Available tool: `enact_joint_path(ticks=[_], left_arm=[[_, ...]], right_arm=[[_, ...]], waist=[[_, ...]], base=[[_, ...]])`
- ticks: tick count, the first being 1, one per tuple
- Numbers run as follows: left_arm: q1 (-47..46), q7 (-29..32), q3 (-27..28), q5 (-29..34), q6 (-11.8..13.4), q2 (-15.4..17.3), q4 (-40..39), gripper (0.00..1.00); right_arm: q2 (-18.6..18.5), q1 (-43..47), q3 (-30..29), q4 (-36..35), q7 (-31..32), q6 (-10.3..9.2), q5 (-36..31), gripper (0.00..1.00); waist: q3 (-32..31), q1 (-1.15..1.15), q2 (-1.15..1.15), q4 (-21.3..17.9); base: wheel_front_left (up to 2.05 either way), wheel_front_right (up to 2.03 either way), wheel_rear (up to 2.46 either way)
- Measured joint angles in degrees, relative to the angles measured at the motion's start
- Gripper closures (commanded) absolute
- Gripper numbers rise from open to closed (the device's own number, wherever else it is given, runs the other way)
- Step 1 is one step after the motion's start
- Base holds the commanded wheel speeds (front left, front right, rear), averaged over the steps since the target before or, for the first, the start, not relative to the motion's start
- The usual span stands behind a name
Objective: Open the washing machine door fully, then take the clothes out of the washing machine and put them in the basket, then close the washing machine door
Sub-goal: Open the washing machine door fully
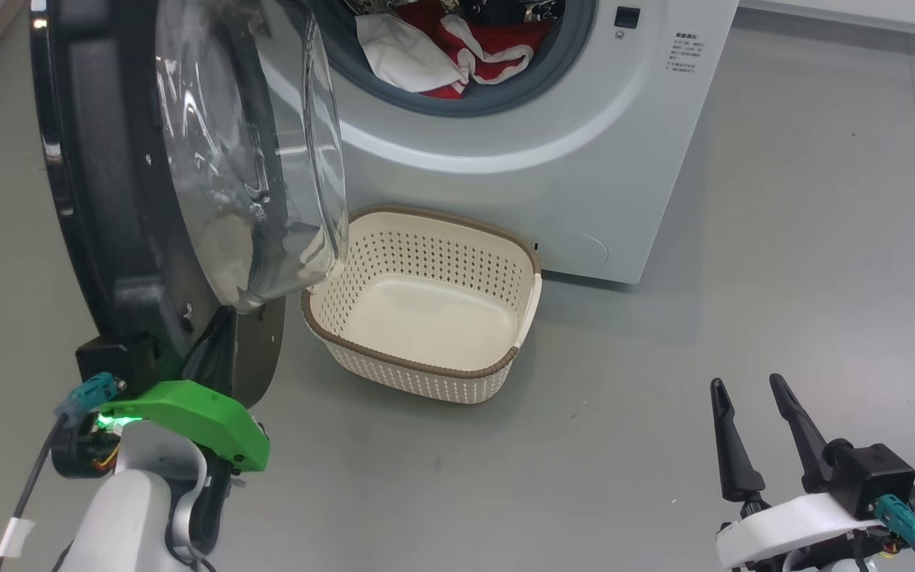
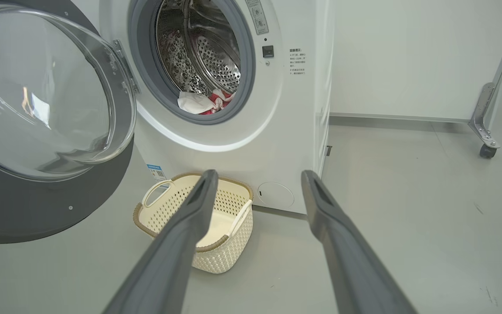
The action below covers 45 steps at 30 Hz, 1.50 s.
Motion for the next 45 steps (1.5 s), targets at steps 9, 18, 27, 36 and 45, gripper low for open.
enact_joint_path(ticks=[9,18,27,36,45], left_arm=[[0.0,-1.0,3.9,-2.4,1.1,1.3,-0.9,1.0],[-0.1,-2.3,9.2,-4.1,2.2,3.6,-0.9,1.0],[-1.3,-3.0,14.4,-6.9,2.9,5.0,-0.8,1.0],[-3.9,-3.9,19.4,-10.6,3.4,6.6,0.2,1.0],[-5.7,-4.2,23.3,-12.8,3.4,9.1,2.4,1.0]], right_arm=[[-0.1,-0.3,0.8,0.0,0.0,0.16,-0.4,0.0],[-0.7,-1.6,0.9,0.0,0.0,0.19,-0.8,0.0],[-1.2,-3.5,1.3,-0.3,0.2,0.51,-1.7,0.0],[-2.3,-5.2,1.1,-0.8,0.6,0.51,-2.5,0.0],[-3.7,-6.9,0.3,-1.0,0.9,0.49,-3.0,0.0]], waist=[[2.9,0.0,0.0,0.9],[5.9,0.0,0.0,1.5],[9.3,0.0,0.0,1.8],[12.9,0.0,0.0,1.7],[15.6,0.0,0.0,1.6]], base=[[0.0,0.0,0.0],[0.0,0.0,0.0],[0.0,0.0,0.0],[0.0,0.0,0.0],[0.0,0.0,0.0]])
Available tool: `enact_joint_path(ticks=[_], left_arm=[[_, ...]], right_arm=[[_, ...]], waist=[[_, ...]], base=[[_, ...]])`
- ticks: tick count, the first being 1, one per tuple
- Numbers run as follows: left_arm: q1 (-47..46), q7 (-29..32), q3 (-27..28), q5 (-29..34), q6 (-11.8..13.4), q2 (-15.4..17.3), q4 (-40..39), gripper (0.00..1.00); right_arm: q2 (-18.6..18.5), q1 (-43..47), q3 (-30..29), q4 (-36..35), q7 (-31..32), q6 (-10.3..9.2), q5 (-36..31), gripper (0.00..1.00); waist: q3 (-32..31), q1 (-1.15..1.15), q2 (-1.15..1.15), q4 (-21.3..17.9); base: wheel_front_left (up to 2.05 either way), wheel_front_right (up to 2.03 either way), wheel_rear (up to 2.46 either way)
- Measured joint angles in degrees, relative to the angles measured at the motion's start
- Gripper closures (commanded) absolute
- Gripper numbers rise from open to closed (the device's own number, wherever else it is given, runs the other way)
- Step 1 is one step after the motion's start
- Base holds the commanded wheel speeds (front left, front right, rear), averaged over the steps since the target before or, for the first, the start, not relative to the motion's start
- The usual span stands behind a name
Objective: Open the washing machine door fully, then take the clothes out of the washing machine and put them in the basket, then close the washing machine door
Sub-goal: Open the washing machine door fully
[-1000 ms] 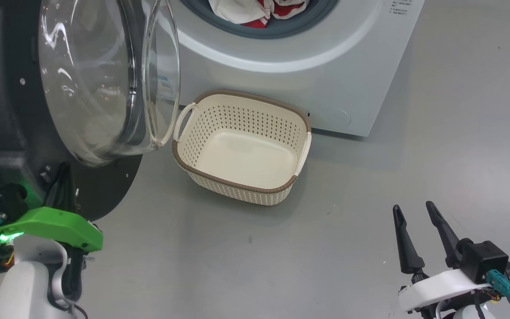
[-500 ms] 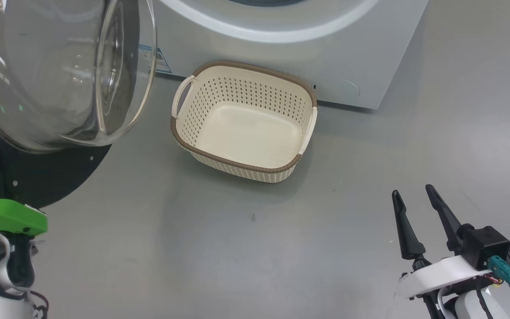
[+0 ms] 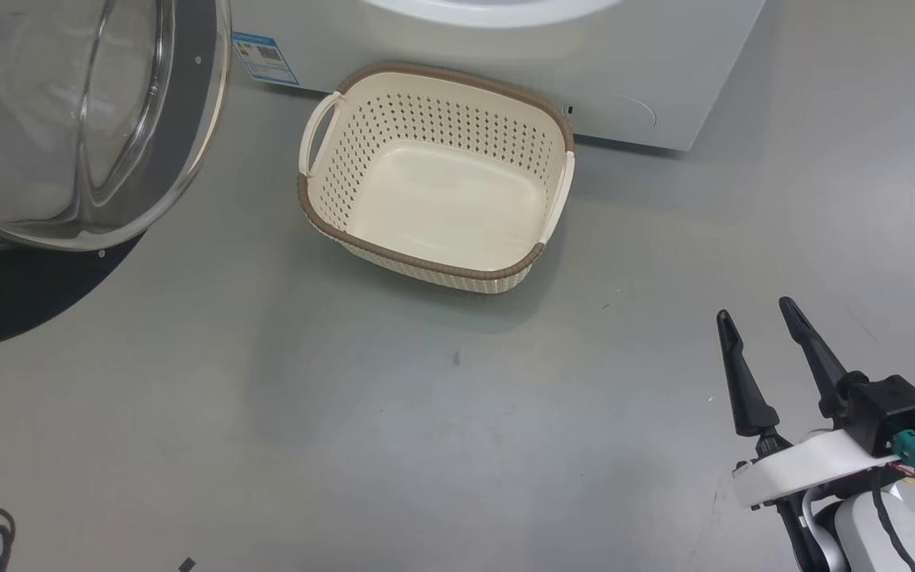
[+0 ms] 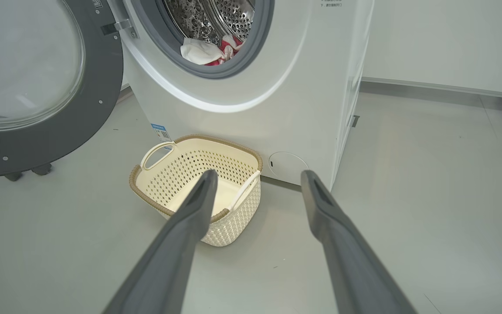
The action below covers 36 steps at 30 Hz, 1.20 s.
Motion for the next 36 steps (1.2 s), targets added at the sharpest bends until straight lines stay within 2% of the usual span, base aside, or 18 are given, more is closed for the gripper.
enact_joint_path(ticks=[13,23,36], left_arm=[[-3.1,0.0,4.5,-2.4,0.1,3.6,3.4,1.0],[-5.9,-0.1,4.9,-3.1,-0.1,4.6,6.2,1.0],[-6.7,-2.2,3.0,-2.2,-3.1,5.0,12.0,1.0]], right_arm=[[-0.4,-0.4,0.3,-0.8,1.0,-0.07,-0.4,0.0],[-1.4,-1.7,-0.3,-1.7,1.2,-0.12,-0.8,0.0],[-1.1,-2.8,-0.8,-0.1,0.9,-0.12,-0.7,0.0]], waist=[[4.1,0.0,0.0,-0.8],[7.0,0.0,0.0,-0.9],[5.2,0.0,0.0,-0.7]], base=[[0.0,0.0,0.0],[0.0,0.0,0.0],[0.0,0.0,0.0]])
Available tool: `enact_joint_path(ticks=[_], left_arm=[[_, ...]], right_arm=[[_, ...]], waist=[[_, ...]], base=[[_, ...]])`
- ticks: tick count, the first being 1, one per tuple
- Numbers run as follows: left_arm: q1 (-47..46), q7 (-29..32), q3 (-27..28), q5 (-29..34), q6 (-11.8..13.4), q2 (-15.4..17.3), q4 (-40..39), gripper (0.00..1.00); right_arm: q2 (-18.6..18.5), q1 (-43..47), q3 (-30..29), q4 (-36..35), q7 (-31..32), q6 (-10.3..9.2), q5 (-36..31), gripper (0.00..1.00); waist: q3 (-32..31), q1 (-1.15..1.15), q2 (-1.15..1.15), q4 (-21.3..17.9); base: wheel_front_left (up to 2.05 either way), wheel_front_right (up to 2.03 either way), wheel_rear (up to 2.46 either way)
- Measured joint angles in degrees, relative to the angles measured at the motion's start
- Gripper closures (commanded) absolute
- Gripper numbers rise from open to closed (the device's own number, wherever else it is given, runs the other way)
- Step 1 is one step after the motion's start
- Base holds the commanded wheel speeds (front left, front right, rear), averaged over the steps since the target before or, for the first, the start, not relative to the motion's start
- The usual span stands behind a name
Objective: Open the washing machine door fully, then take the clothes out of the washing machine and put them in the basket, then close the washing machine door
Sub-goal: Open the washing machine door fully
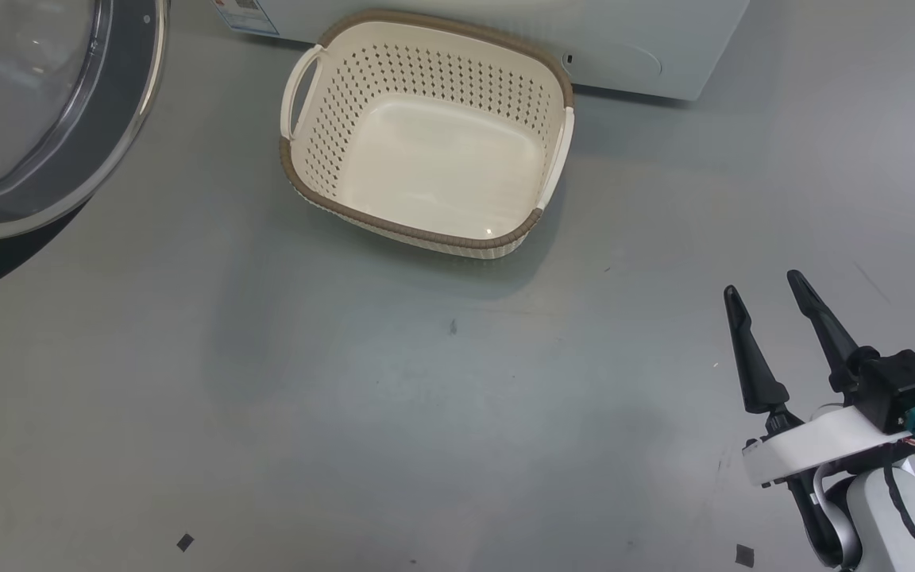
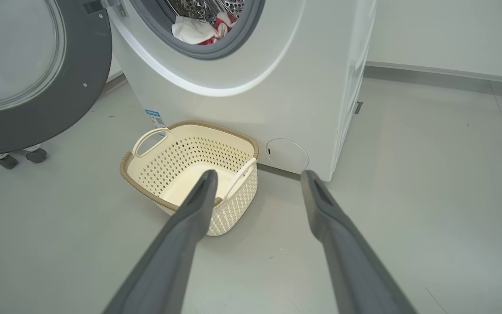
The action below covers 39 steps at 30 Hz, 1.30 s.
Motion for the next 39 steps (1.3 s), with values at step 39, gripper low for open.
enact_joint_path(ticks=[39], left_arm=[[13.2,-5.5,-21.9,12.9,-7.0,-6.9,-5.5,1.0]], right_arm=[[5.1,2.2,-0.5,4.0,-1.3,0.14,2.0,0.0]], waist=[[-20.4,0.0,0.0,-7.4]], base=[[0.0,0.0,0.0]])
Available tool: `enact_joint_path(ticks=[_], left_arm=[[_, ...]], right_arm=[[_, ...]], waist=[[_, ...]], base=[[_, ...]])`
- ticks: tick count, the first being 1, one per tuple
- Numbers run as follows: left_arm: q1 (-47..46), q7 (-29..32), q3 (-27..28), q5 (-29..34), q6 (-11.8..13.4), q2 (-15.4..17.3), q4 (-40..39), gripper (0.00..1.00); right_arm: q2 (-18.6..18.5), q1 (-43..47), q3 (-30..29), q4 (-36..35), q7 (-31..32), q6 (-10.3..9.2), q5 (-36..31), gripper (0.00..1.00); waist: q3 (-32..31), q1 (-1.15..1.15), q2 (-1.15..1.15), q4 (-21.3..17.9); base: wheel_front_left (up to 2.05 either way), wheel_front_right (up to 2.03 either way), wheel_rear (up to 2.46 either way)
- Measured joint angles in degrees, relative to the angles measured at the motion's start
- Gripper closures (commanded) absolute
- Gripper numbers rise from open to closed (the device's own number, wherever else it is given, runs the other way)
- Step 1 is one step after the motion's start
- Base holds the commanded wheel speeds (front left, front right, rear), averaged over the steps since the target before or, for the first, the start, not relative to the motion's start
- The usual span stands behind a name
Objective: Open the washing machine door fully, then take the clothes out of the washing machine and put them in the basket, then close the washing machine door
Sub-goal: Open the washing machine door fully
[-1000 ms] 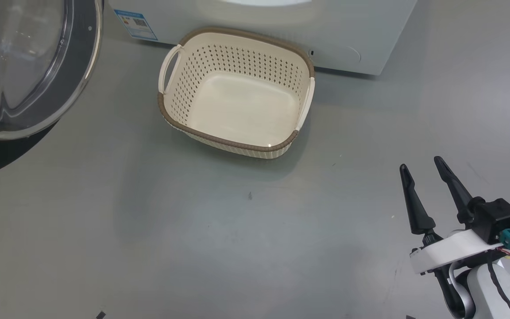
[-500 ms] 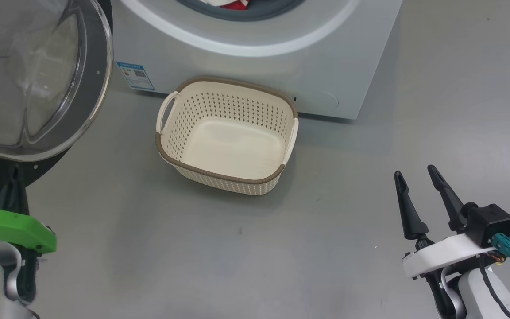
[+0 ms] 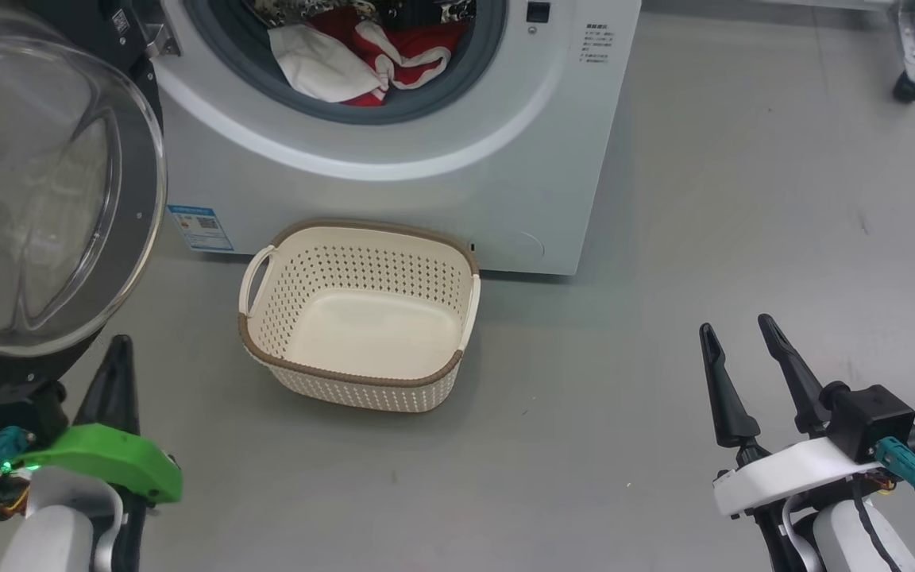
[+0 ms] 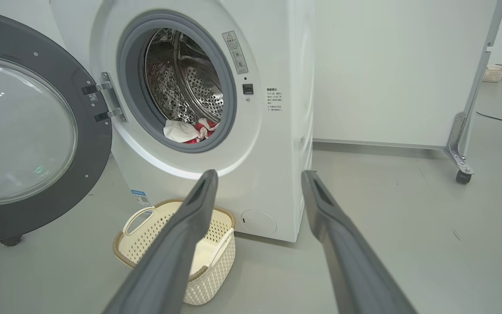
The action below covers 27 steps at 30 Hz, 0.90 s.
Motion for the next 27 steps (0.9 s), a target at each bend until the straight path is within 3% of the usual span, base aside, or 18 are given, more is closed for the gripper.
enact_joint_path(ticks=[19,20,21,22,27], left_arm=[[5.4,-2.9,-3.8,2.5,-0.1,-2.7,-6.5,1.0],[5.5,-2.9,-3.9,2.5,-0.1,-2.7,-6.7,0.92],[5.6,-2.9,-4.1,2.5,-0.1,-2.8,-6.9,0.42],[5.7,-2.9,-4.3,2.4,-0.1,-3.0,-7.1,0.0],[6.7,-2.9,-4.6,2.1,-0.3,-3.8,-7.6,0.0]], right_arm=[[-0.4,2.3,-0.9,-2.9,0.0,-0.02,0.0,0.0],[-0.5,2.7,-1.0,-3.1,0.0,-0.02,0.0,0.0],[-0.5,3.0,-1.1,-3.1,0.0,-0.02,0.0,0.0],[-0.5,3.1,-1.1,-3.1,0.0,-0.02,0.0,0.0],[-0.4,3.2,-1.1,-3.5,0.0,-0.02,0.0,0.0]], waist=[[-2.8,0.0,0.0,-6.7],[-2.7,0.0,0.0,-6.7],[-2.7,0.0,0.0,-6.8],[-2.7,0.0,0.0,-6.8],[-2.5,0.0,0.0,-7.0]], base=[[0.0,0.0,0.0],[0.0,0.0,0.0],[0.0,0.0,0.0],[0.0,0.0,0.0],[0.0,0.0,0.0]])
